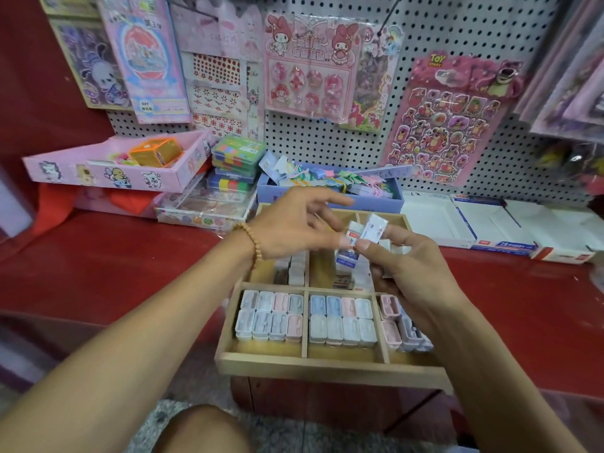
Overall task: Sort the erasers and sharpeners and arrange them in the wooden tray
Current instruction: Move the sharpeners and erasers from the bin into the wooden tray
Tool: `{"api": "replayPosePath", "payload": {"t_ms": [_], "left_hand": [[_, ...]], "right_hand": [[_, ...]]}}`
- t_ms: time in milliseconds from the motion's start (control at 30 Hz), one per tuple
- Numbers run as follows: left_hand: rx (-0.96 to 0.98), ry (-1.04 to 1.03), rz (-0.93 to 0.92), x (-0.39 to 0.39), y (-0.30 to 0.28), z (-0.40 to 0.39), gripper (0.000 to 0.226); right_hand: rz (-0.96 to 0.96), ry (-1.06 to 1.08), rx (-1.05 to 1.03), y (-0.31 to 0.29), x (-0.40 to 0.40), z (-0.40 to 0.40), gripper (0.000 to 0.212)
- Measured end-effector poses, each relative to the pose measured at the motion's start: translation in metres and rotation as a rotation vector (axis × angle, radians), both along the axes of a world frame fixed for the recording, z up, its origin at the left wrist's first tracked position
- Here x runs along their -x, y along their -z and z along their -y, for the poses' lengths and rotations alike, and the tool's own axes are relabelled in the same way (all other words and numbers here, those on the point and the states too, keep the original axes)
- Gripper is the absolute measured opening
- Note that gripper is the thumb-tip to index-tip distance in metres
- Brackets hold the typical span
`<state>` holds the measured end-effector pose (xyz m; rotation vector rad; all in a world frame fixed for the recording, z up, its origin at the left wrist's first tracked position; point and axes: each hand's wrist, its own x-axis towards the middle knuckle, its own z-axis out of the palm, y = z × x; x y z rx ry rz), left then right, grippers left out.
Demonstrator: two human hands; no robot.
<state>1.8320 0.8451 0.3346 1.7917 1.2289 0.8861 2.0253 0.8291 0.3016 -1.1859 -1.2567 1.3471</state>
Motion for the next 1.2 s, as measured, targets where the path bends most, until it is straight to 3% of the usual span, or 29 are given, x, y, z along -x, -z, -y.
{"api": "replayPosePath", "payload": {"t_ms": [200,333,533,733,967,1067,1133,1200], "left_hand": [[-0.083,-0.051,-0.199,-0.017,0.005,0.017,0.032],[-0.105,-0.136,-0.383,-0.017,0.024,0.025,0.035],[-0.143,-0.16,-0.527,-0.035,0.043,0.017,0.02],[-0.062,-0.125,-0.419,-0.035,0.043,0.004,0.014],[-0.047,-0.096,-0.481,-0.035,0.044,0.003,0.025],[-0.095,-0.114,-0.536,-0.033,0.039,0.003,0.006],[-0.15,-0.155,-0.409,-0.031,0.027,0.007,0.008],[-0.08,-0.088,-0.077,-0.031,0.013,0.012,0.012]], "right_hand": [[0.041,0.141,-0.016,-0.004,-0.016,0.021,0.011],[0.04,0.187,0.003,0.0,-0.037,0.034,0.018],[0.06,0.172,0.015,0.006,-0.05,0.045,0.022],[0.157,0.146,0.023,0.007,-0.049,0.043,0.017],[0.252,0.079,-0.008,-0.003,-0.04,0.043,0.016],[0.247,0.069,-0.005,-0.004,-0.037,0.04,0.008],[0.247,0.039,-0.004,-0.005,-0.035,0.038,0.011],[0.237,0.0,-0.011,-0.007,-0.03,0.034,0.013]]}}
